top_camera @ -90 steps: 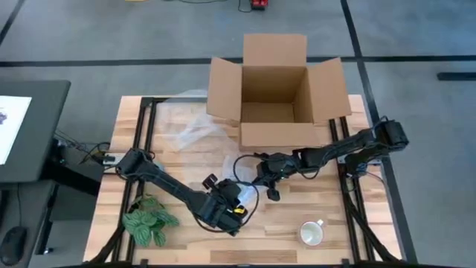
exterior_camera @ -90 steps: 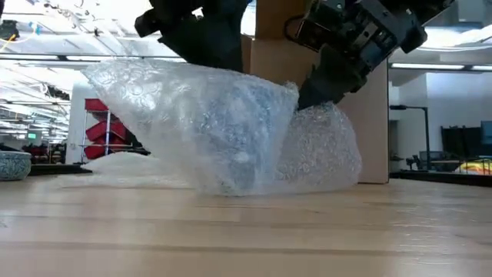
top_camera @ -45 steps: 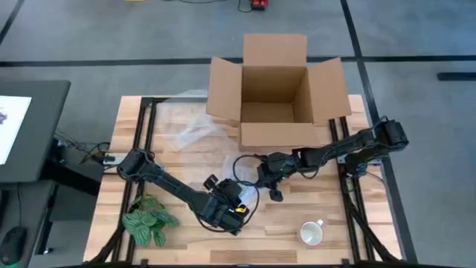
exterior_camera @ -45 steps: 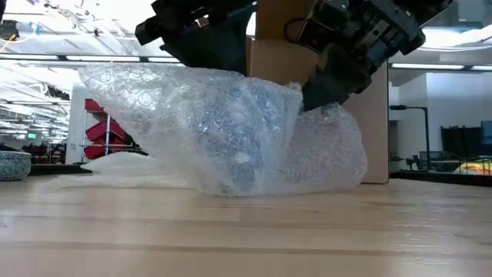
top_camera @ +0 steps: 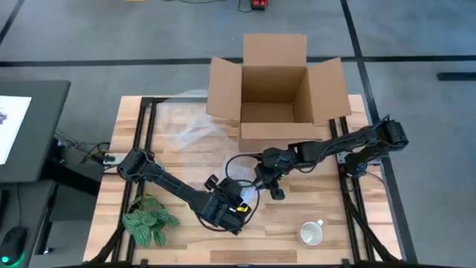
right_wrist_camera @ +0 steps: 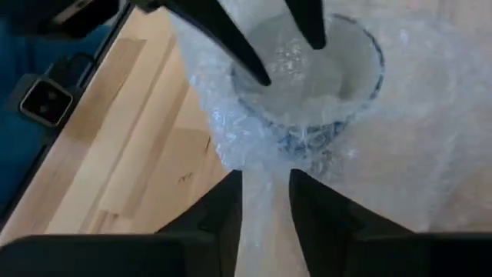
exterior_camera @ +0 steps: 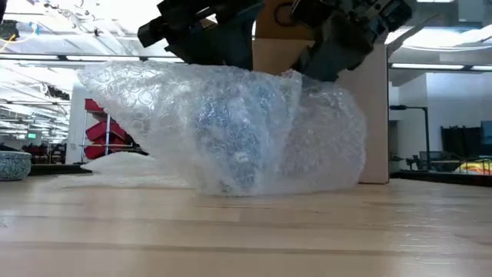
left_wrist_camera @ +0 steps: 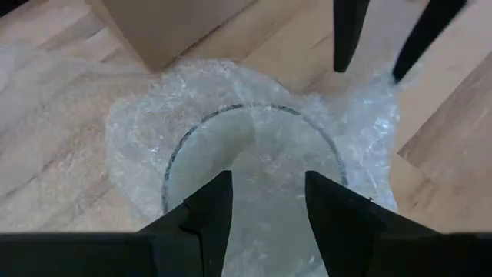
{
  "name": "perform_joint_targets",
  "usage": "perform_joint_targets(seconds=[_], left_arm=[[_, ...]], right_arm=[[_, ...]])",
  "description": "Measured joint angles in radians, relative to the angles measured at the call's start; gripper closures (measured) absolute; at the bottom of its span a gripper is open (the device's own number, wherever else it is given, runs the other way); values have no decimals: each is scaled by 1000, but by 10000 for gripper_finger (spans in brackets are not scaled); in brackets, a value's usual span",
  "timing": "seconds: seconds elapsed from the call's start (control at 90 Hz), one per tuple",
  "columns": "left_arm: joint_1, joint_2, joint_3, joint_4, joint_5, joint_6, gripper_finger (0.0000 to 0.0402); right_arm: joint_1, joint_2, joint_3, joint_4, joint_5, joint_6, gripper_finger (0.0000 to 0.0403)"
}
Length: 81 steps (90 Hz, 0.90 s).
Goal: Wrap mug
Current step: Wrap the white blue mug with bubble wrap
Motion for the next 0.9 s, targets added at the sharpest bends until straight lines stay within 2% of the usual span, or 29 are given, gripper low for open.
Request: perform_joint_targets(seconds=[0.089, 0.289, 0.544, 0.744, 0.9], left_arm=[[0, 0, 0, 0, -6, 0, 261], [0, 0, 0, 0, -39, -2, 261], [1, 0, 0, -3, -48, -7, 261], [2, 0, 0, -3, -89, -12, 261], [5, -1, 0, -4, -91, 5, 261]], right_arm=[[0, 0, 14, 18, -7, -31, 301], [1, 10, -4, 181, -56, -31, 301], [11, 35, -16, 237, -63, -35, 301], [29, 89, -15, 317, -125, -35, 301], [32, 151, -7, 367, -112, -29, 301]])
